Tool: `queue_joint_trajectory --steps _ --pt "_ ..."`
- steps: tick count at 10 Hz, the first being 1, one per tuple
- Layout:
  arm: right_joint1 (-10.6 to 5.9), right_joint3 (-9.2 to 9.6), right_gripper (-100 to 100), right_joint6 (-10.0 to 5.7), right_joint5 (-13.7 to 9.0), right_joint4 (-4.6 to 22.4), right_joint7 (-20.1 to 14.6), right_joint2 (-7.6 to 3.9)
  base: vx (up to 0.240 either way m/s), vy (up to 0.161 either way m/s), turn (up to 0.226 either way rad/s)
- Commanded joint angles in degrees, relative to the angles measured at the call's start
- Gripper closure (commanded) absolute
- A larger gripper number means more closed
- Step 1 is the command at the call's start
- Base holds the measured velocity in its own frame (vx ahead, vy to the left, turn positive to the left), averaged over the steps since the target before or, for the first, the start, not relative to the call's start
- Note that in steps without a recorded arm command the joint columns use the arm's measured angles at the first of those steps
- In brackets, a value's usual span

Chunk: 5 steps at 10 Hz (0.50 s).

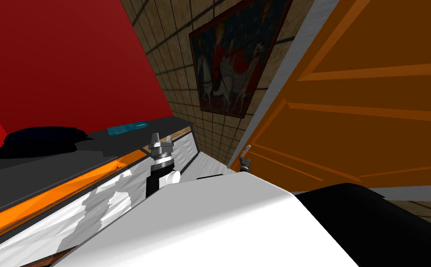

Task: Pull the door open

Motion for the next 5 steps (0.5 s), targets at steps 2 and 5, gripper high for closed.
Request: queue_joint_trajectory --steps 2,5 --pt "0.66 0.17 -100 -0.2 0.0 0.88 -2.65 -1.79 0.096 0.004 0.0" --pt "1.19 0.44 -100 -0.53 0.08 2.32 -5.75 -3.77 0.095 -0.006 -0.001"
